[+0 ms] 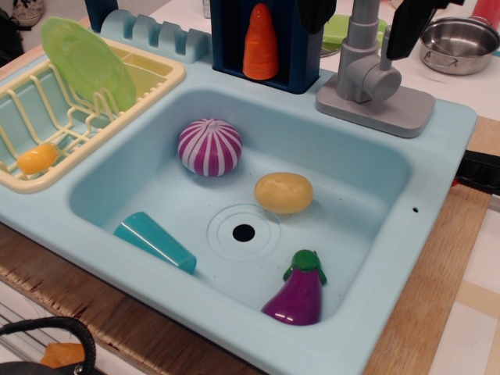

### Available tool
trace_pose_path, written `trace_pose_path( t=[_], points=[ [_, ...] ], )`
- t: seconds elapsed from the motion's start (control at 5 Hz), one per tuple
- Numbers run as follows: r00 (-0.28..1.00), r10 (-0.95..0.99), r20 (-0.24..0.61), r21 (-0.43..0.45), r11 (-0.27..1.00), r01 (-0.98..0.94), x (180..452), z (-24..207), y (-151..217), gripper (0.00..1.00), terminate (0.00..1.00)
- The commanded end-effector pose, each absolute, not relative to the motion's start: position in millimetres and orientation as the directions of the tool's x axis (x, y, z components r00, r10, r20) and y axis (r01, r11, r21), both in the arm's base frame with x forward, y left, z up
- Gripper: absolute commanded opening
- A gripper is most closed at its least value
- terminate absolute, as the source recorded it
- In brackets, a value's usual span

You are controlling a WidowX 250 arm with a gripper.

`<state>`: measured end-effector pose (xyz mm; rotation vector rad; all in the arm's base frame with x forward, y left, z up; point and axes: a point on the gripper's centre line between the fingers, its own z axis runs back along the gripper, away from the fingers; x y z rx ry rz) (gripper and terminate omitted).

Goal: Turn lever vertical to-front

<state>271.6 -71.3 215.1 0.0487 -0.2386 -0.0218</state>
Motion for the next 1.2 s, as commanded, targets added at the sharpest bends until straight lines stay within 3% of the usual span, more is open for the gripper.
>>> trace_pose_path(
  t=[0.0, 0.4, 1.0],
  points=[
    [0.971, -0.027, 0.236, 0.051, 0.999, 0.016, 272, 215, -71, 1.0, 0.0],
    [0.939, -0.064, 0.338, 0.064, 0.997, 0.045, 300, 217, -78, 1.0, 0.0],
    [0.922, -0.068, 0.381, 0.049, 0.997, 0.053, 318, 211, -85, 1.0, 0.0]
  ],
)
